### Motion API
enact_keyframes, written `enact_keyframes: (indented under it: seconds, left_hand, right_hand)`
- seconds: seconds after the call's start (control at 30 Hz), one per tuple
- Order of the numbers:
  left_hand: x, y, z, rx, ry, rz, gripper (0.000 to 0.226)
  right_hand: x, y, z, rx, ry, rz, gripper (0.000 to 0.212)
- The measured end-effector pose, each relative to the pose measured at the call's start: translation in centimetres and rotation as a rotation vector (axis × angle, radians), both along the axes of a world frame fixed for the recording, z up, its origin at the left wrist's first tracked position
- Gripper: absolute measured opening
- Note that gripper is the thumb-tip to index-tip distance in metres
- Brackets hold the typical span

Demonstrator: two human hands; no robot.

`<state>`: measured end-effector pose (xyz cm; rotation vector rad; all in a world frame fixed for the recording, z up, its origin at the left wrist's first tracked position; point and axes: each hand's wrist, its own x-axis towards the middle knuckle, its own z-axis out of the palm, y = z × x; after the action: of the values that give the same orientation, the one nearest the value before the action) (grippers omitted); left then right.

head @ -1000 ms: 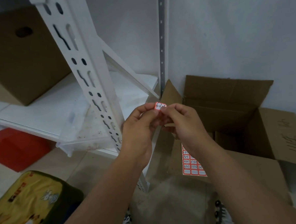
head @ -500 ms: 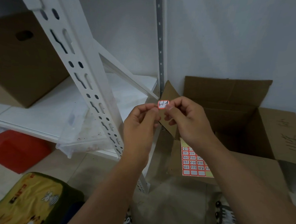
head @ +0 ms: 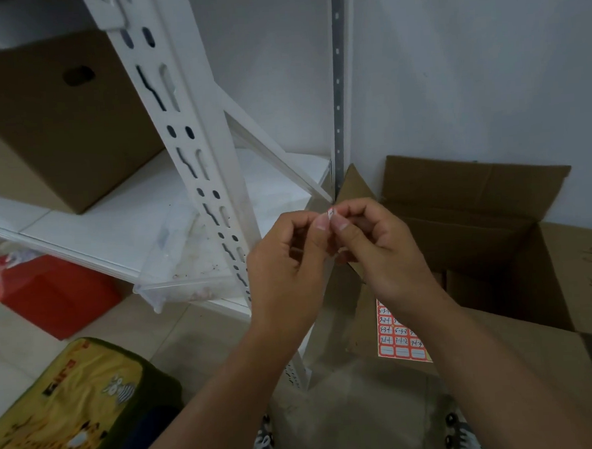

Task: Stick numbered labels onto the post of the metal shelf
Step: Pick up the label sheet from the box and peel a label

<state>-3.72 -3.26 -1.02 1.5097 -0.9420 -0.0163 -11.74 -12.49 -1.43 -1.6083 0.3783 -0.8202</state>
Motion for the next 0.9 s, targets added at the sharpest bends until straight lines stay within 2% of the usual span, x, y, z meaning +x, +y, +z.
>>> enact_keyframes:
  seconds: [0.2,0.33,0.47,0.7,0.9]
  left_hand:
    - [0.3,0.7,0.1,-0.055,0.069,0.003,0.013]
    - [0.6,1.1,0.2,-0.070,0.113,-0.006,0.015]
    - [1.0,1.8,0.3,-0.086,0.099,0.009,0.014]
    - [2.0,2.9,0.3,-0.115,0.090,0.044,0.010]
    - [2.3,3.0,0.3,-0.103,0.059,0.046,0.011]
  right_hand:
    - [0.8,0.1,0.4,0.082,-0.038,0.027,0.010]
    - [1.7,0.6,0.4,0.242,-0.112,0.084,0.021]
    - [2.8,1.0,0.5,0.383,-0.140,0.131,0.019]
    - [3.7,1.8,0.7,0.393,-0.166,0.203,0.010]
    - [3.7,2.0,1.0,0.384,-0.153,0.194,0.018]
